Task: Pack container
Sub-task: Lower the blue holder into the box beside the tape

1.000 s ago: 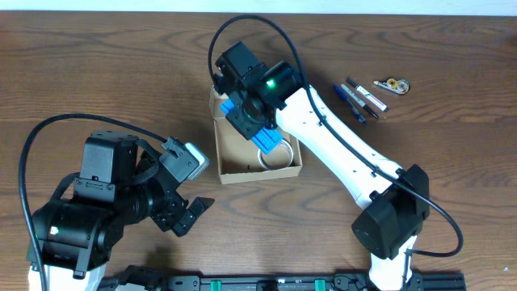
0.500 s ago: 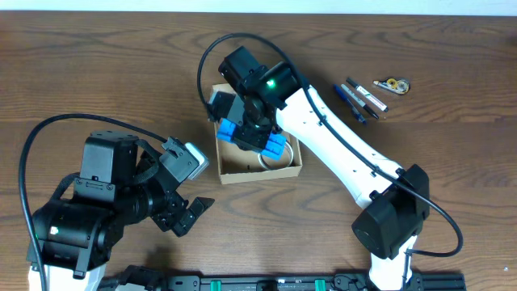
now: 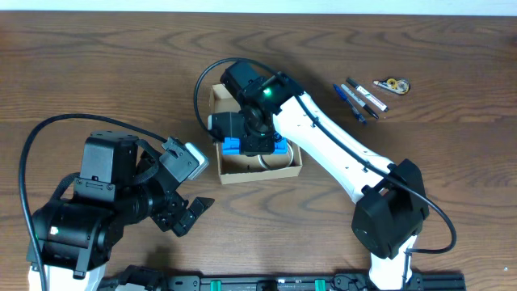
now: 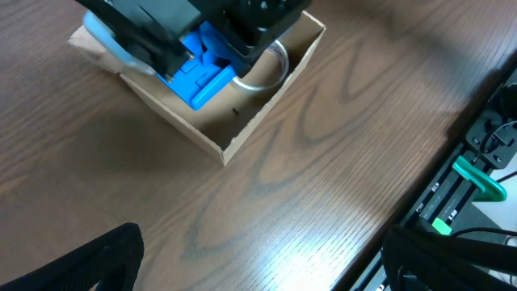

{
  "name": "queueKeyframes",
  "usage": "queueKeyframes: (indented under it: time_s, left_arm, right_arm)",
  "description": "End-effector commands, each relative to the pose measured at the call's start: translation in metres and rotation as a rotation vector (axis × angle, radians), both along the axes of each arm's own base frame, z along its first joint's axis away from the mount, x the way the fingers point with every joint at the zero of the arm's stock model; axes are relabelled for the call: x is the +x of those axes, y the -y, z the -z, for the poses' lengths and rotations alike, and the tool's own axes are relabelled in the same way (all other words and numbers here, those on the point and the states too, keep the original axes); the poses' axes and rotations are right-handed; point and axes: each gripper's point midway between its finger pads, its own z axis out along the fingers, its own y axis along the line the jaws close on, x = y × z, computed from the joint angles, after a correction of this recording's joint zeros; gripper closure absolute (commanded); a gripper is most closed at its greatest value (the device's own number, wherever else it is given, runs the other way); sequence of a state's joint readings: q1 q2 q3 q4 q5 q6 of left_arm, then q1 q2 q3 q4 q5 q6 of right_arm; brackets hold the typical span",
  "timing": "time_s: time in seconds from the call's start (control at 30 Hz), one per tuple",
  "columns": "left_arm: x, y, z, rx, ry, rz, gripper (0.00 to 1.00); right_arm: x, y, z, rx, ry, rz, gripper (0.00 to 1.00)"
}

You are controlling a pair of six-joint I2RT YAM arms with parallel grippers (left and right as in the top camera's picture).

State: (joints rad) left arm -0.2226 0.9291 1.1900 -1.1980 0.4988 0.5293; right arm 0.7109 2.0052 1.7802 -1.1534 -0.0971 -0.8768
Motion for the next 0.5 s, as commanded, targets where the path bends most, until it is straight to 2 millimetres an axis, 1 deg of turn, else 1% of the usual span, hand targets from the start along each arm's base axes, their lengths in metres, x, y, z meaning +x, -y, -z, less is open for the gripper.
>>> queueKeyframes:
  time_s: [0.0,0.1,0.3,0.37,0.47]
  left_arm:
    - [0.001,0.001,-0.01,-0.012,0.032,0.015,0.05]
    - [0.001,0.001,-0.01,-0.012,0.032,0.015,0.05]
    - [0.001,0.001,-0.01,-0.012,0.032,0.015,0.05]
    - [0.001,0.001,-0.01,-0.012,0.032,0.015,0.05]
    - [0.001,0.001,-0.01,-0.012,0.032,0.015,0.05]
  right_arm:
    - [0.007,0.009,0.011,-0.057,0.045,-0.122,0.63]
    - [0.013,0.012,0.015,-0.066,0.072,-0.161,0.62]
    - [0.031,0.013,0.019,-0.055,0.13,-0.165,0.61]
    - [0.037,0.015,0.023,-0.063,0.144,-0.155,0.62]
    - [0.04,0.014,0.032,-0.067,0.138,-0.152,0.62]
